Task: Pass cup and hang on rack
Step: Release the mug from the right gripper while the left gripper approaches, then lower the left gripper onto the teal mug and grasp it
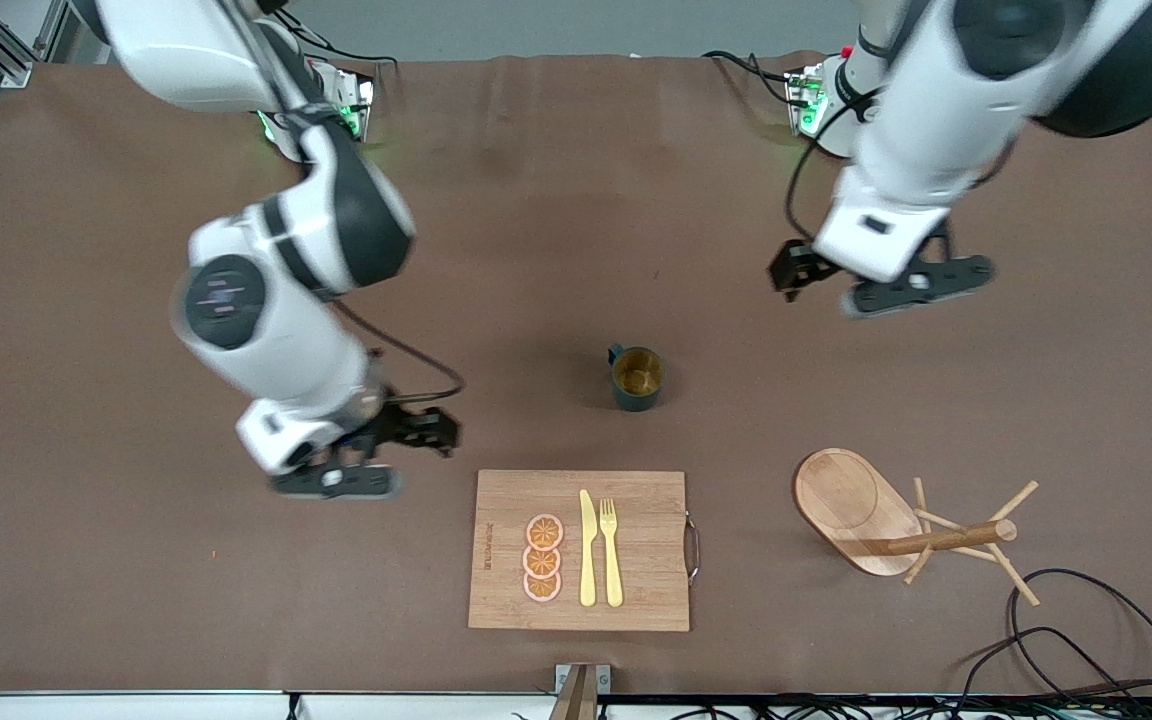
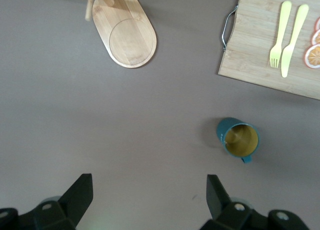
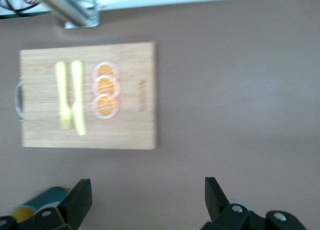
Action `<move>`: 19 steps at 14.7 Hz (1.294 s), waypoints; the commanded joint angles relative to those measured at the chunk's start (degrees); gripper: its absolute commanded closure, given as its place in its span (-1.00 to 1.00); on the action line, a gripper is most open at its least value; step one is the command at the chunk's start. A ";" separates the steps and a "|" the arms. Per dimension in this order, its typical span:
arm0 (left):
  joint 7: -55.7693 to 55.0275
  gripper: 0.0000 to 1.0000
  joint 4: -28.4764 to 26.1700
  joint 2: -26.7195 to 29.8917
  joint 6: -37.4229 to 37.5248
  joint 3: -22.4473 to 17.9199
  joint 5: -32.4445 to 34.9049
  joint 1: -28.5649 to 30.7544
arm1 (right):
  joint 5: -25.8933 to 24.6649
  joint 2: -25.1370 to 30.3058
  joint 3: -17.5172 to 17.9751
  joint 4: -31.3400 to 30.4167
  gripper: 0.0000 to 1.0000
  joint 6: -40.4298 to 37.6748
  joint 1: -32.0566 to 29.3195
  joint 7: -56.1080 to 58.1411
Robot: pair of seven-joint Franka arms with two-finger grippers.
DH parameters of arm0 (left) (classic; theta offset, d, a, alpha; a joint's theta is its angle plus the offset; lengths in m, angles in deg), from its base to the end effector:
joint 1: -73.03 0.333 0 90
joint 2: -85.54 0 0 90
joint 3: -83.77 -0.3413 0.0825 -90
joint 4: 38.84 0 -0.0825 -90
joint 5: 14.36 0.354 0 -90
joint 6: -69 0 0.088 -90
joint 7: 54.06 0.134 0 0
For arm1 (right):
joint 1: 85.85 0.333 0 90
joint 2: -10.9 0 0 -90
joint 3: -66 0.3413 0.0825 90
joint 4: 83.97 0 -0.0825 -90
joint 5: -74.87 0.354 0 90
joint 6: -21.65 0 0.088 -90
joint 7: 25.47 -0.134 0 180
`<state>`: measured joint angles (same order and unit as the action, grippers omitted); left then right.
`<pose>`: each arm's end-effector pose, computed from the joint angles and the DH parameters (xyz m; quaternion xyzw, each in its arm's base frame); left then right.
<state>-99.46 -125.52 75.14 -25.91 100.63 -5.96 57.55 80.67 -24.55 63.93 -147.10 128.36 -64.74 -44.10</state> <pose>0.5122 -0.2853 0.5593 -0.9929 -0.1081 -0.0176 0.0458 0.6874 0.2565 0.4722 -0.9967 0.0034 -0.0545 0.0600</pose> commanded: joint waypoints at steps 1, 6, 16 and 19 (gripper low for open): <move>-7.40 -1.00 5.72 -7.24 0.34 -0.25 6.70 -6.56 | 0.09 5.81 1.45 -7.61 -1.00 -0.09 -6.23 6.74; -27.34 -1.00 7.84 -17.09 -5.10 -0.33 15.05 -16.14 | 0.00 11.43 1.37 -12.79 -1.00 -1.77 -16.43 13.42; -60.92 -1.00 7.76 -32.13 -10.65 -0.86 38.51 -30.74 | -2.37 31.64 0.93 -28.97 -1.00 -1.86 -24.10 19.06; -71.46 -1.00 7.05 -35.30 -10.21 -0.95 45.98 -33.29 | -2.73 36.40 0.93 -30.65 -1.00 -4.66 -24.19 17.32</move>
<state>-165.24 -119.66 42.16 -36.80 100.31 35.65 25.87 78.91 6.35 64.01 -172.68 123.97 -88.20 -25.30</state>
